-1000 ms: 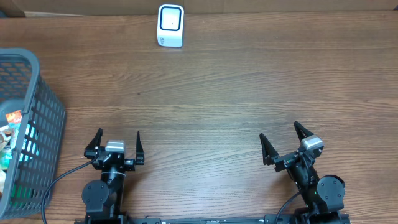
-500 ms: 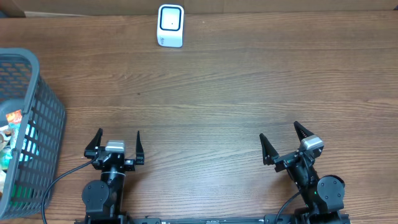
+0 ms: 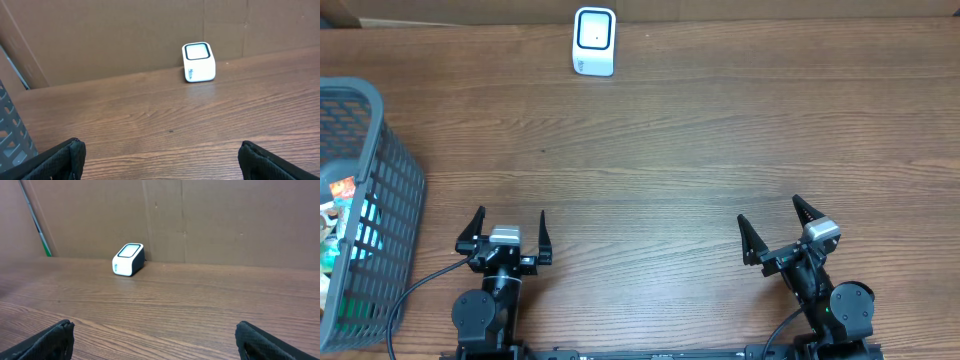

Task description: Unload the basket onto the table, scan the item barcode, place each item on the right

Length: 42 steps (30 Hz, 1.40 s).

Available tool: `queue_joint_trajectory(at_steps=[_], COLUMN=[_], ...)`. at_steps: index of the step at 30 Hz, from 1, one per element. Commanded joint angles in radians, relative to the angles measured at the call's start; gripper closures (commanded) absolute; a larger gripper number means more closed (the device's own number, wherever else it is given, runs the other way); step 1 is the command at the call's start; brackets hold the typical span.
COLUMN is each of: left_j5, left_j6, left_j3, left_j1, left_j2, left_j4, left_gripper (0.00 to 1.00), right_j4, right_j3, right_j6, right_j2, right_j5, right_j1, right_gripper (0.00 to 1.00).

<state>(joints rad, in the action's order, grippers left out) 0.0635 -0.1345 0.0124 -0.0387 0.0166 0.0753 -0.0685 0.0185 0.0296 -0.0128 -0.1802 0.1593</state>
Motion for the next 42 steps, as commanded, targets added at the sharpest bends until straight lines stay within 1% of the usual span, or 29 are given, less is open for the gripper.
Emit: queue_joint_trajectory(at_steps=[1,11,20,25,28,31,38,42], left_j5=[0.010,0.016,0.015,0.019,0.045,0.053,0.053,0.060], left_j6=[-0.015,-0.011,0.095,0.098,0.098,0.099,0.141,0.143], left_j3=[-0.007,-0.007,-0.007,-0.004,0.000,0.011,0.050,0.097], left_j1=[0.011,0.011,0.011,0.011,0.011,0.011,0.011,0.011], left_j2=[-0.010,-0.010,-0.010,-0.010,-0.010,-0.010,-0.010,0.009], left_j4=[-0.003,-0.005,-0.005,0.000,0.004,0.014,0.035,0.037], left_gripper=[0.00,0.00,0.00,0.00,0.01,0.00,0.00,0.00], right_j4=[0.006,0.006,0.006,0.006,0.006,0.006,0.006,0.006], right_j3=[-0.010,-0.010,-0.010,-0.010,-0.010,-0.010,-0.010,-0.010], right_j6=[0.000,0.000,0.000,0.000,0.000,0.000,0.000,0.000], right_j2=[0.010,0.010,0.010,0.010,0.010,0.010,0.010,0.010], right_j5=[-0.008,-0.008,-0.008,-0.008,-0.008,-0.008,-0.008,-0.008], right_j1=[0.002,0.002,0.002,0.002,0.002,0.002,0.002,0.002], right_gripper=[0.00,0.00,0.00,0.00,0.00,0.00,0.00,0.00])
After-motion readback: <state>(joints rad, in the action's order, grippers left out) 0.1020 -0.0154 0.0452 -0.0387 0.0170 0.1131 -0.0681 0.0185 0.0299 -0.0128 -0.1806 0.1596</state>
